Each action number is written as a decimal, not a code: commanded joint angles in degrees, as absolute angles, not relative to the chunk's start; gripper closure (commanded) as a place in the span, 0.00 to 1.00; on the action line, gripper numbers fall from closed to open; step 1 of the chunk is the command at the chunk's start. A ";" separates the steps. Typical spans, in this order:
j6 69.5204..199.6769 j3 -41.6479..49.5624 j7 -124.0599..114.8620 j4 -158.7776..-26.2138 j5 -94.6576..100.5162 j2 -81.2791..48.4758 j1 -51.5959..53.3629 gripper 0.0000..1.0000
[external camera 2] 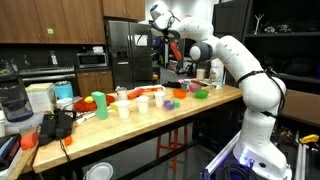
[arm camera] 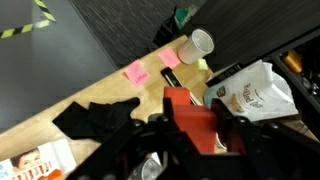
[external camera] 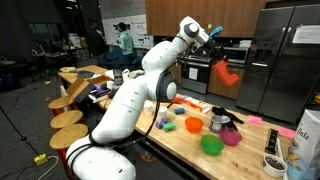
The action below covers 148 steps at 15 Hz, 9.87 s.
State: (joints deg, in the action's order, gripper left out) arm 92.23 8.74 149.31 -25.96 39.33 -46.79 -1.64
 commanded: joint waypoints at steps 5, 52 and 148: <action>121.75 -4.34 149.31 -38.70 44.12 -41.52 -8.29 0.83; 100.08 -88.67 149.04 -56.65 76.14 -66.88 -34.66 0.83; 51.87 -96.41 125.45 -36.68 56.82 -78.08 -16.06 0.58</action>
State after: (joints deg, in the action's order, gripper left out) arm 51.87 -96.41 125.45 -36.68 56.82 -78.08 -16.06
